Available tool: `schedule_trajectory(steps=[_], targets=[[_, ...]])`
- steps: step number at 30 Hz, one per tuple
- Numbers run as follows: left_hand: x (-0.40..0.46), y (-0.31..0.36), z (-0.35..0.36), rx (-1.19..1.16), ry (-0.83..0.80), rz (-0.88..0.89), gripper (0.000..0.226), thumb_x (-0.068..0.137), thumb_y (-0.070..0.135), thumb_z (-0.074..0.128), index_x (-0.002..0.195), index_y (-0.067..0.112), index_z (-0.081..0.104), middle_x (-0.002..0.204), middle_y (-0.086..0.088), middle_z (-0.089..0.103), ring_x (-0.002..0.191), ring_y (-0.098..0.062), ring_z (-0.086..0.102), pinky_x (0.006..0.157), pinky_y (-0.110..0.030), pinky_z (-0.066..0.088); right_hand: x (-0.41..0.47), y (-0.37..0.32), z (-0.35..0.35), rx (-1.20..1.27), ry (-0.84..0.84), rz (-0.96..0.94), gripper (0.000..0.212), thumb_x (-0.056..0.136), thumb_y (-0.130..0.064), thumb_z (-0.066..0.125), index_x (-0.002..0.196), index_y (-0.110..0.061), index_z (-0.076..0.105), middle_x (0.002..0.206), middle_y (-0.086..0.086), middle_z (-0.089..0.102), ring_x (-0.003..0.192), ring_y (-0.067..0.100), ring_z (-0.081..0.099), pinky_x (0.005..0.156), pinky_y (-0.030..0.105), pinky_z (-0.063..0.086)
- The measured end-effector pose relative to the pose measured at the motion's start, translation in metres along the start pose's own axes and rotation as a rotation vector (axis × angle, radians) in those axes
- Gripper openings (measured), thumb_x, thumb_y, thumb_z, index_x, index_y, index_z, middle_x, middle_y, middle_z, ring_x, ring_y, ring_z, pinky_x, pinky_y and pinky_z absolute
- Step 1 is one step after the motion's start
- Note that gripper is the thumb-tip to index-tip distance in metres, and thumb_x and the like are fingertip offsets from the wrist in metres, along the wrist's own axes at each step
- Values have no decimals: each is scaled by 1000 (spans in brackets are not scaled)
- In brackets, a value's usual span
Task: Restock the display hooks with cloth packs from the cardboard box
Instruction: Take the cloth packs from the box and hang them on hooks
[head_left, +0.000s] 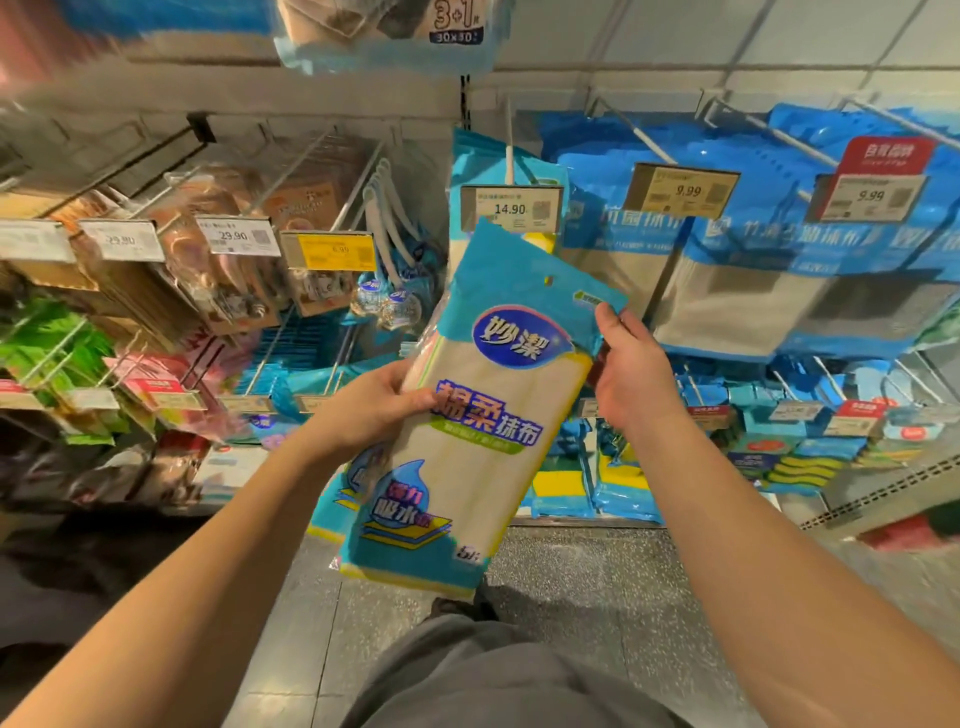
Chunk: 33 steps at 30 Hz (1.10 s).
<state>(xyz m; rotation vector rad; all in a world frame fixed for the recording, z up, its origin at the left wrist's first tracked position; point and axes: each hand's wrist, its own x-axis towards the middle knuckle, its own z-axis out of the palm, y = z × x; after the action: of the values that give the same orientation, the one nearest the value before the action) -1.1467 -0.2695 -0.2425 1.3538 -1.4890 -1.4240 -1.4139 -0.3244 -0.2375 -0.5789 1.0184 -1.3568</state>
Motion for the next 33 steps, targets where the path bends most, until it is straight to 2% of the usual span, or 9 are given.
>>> schedule_trajectory(steps=[3,6,11,15,20,24,29,31,33], targets=[[-8,-6,-9,100,19,-32,61,53,65,85,92,19,72,76,16,72,65,4,60,60,-14,46,2,-9,-3,14,62,-53,13,101,-18,54,110,-15,63,103,7,74,90,21,73,76,41,60],[-15,-9,-25,339,117,-90,23,63,53,81,76,37,72,64,25,67,56,11,54,56,-13,43,7,-28,-15,-86,83,-138,9,102,-15,51,106,-13,60,101,3,71,83,13,73,67,30,59],[-17,-2,-40,905,82,-136,19,86,40,76,96,30,63,83,1,65,72,-21,59,67,-33,47,22,-43,-35,-388,29,-193,11,102,-15,52,99,-14,62,87,-2,76,80,15,73,68,32,59],[-16,16,-39,1065,7,-32,21,87,45,74,81,34,57,80,7,61,78,-22,58,65,-32,42,30,-54,-37,-547,1,-175,12,102,-23,54,93,-19,62,86,-3,75,77,16,72,65,36,60],[-1,51,-16,1306,-106,155,25,91,49,64,111,33,63,114,13,64,98,-17,64,77,-35,51,45,-59,-18,-549,-74,-125,11,101,-22,55,96,-17,64,87,-3,77,79,13,73,61,28,58],[21,88,4,1486,-163,315,30,97,48,56,120,30,60,144,13,48,108,-20,64,81,-38,54,55,-58,3,-552,-153,-60,13,100,-18,56,107,-15,66,97,-2,76,94,15,72,78,28,58],[58,116,16,1531,-144,248,31,99,43,55,124,24,57,169,5,10,109,-32,65,74,-34,43,58,-60,18,-600,-208,-21,23,99,-25,59,119,-15,65,120,2,71,111,16,66,106,40,47],[65,119,15,1505,-135,233,28,99,40,55,122,23,58,169,2,1,97,-31,67,69,-33,45,51,-65,22,-634,-237,-8,22,101,-27,55,120,-18,61,123,-7,67,99,2,65,99,29,47],[64,120,12,1496,-114,254,25,100,39,55,120,25,58,169,0,-4,87,-28,68,66,-34,50,50,-70,23,-670,-243,-21,16,103,-27,51,117,-26,57,119,-13,65,77,-11,61,76,13,48]])
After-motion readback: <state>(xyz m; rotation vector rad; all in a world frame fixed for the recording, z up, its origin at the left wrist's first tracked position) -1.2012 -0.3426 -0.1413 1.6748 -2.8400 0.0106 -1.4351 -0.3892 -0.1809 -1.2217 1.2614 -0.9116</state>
